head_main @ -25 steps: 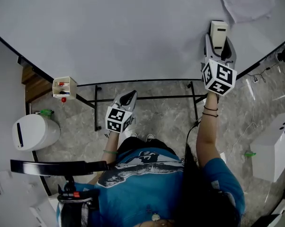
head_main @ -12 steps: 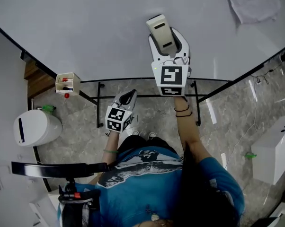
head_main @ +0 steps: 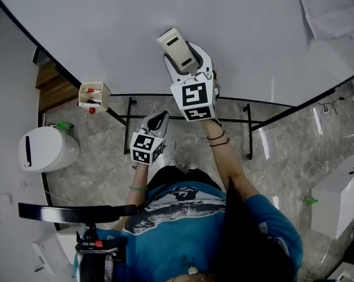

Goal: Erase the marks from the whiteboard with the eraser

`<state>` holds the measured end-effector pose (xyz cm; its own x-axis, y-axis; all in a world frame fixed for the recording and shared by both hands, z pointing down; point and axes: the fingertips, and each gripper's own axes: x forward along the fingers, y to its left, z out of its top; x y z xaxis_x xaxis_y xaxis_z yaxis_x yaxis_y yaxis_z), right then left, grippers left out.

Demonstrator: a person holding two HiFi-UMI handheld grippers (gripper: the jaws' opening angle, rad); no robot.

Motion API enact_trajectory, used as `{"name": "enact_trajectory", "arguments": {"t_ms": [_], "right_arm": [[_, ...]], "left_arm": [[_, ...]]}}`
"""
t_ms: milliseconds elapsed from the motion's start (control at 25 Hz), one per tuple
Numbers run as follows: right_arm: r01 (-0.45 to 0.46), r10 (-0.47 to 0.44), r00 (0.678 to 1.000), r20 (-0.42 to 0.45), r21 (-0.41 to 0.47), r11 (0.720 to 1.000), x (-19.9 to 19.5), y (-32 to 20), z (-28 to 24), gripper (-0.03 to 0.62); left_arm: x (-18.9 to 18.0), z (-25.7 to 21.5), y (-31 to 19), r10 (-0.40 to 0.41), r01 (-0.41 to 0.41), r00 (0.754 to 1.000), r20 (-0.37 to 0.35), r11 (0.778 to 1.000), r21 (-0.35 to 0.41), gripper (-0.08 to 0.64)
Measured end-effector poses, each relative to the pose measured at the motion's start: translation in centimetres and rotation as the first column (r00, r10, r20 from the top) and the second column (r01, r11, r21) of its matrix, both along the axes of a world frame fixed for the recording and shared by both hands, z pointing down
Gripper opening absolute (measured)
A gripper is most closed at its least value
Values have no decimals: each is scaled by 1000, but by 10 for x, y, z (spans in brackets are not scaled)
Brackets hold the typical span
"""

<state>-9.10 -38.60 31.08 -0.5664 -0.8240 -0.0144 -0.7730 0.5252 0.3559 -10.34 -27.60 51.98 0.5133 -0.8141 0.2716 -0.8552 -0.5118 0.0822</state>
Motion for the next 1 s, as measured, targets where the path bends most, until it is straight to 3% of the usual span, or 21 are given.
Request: {"name": "enact_trajectory", "arguments": {"t_ms": [120, 440, 1000], "right_arm": [[36, -32, 997, 71, -54, 998, 1, 14, 4, 264], [3, 20, 993, 112, -200, 980, 21, 64, 63, 264], [-96, 159, 981, 115, -429, 898, 87, 154, 155, 264]], "left_arm": [[-7, 2, 5, 2, -2, 1000, 3, 1000, -2, 3], [-11, 12, 16, 53, -53, 999, 7, 999, -9, 3], [35, 4, 43, 166, -166, 985, -46, 986, 14, 3]]}}
